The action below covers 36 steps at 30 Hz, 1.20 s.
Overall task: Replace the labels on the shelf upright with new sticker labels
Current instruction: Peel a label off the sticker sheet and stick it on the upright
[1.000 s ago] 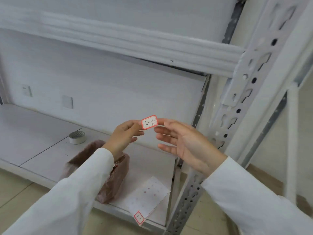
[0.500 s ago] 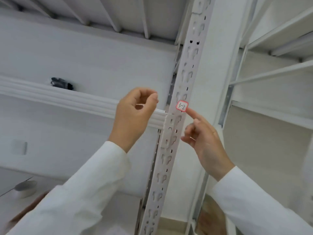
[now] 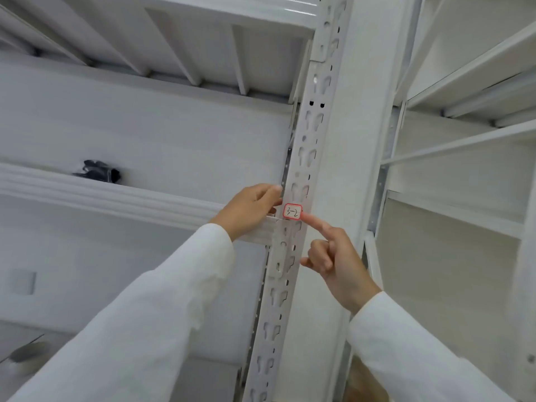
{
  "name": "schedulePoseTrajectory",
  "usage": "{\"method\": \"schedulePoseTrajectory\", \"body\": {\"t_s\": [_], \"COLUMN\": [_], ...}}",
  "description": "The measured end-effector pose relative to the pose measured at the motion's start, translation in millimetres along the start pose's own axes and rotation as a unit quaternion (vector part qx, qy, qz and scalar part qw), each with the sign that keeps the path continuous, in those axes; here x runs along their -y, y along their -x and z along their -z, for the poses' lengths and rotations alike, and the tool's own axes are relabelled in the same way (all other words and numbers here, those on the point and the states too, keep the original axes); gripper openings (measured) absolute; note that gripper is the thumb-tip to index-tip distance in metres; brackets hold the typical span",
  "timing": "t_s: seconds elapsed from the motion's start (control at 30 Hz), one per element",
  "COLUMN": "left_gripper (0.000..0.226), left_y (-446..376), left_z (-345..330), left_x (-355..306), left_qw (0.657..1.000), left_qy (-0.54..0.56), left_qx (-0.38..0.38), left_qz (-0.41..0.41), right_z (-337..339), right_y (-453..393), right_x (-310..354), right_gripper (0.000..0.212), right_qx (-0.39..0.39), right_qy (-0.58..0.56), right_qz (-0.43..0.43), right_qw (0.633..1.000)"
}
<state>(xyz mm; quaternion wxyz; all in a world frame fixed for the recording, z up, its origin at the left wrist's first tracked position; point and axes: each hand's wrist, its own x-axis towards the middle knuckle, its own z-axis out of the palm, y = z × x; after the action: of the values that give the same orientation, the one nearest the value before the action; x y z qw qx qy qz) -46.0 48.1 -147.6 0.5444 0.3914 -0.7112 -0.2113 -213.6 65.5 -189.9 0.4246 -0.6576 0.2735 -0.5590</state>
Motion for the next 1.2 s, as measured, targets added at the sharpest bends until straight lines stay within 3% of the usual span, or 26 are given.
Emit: {"method": "schedulePoseTrajectory", "body": {"t_s": [0.37, 0.5, 0.93, 1.03, 1.13, 1.2], "left_gripper": [0.016, 0.029, 0.029, 0.027, 0.026, 0.026], "left_y": [-5.9, -6.1, -12.8, -13.6, -13.2, -12.6], "left_z": [4.8, 1.1, -7.9, -8.1, -7.8, -7.2], "left_x": [0.5, -0.2, 5.1, 5.0, 4.6, 5.2], "left_qw": [0.999, 0.999, 0.997, 0.996, 0.996, 0.996], "left_qy": [-0.021, -0.039, -0.064, -0.071, -0.078, -0.081], "left_qx": [0.019, 0.018, -0.029, -0.032, -0.03, -0.027], "left_qz": [0.024, 0.031, 0.036, 0.039, 0.037, 0.037], "right_z": [-3.4, -0.5, -2.2, -5.8, -3.3, 2.5], "right_y": [-6.5, -7.3, -8.4, -9.0, -16.5, -21.9], "right_x": [-6.9, -9.0, -14.8, -12.5, -10.3, -7.8], "right_gripper": [0.041, 0.042, 0.042, 0.035, 0.017, 0.018], "right_qx": [-0.028, -0.036, -0.068, -0.12, -0.23, -0.268], "right_qy": [0.02, 0.016, 0.013, 0.05, 0.066, 0.071], "right_qz": [0.008, 0.007, 0.005, 0.017, 0.032, 0.042], "right_qw": [0.999, 0.999, 0.998, 0.991, 0.97, 0.96]}}
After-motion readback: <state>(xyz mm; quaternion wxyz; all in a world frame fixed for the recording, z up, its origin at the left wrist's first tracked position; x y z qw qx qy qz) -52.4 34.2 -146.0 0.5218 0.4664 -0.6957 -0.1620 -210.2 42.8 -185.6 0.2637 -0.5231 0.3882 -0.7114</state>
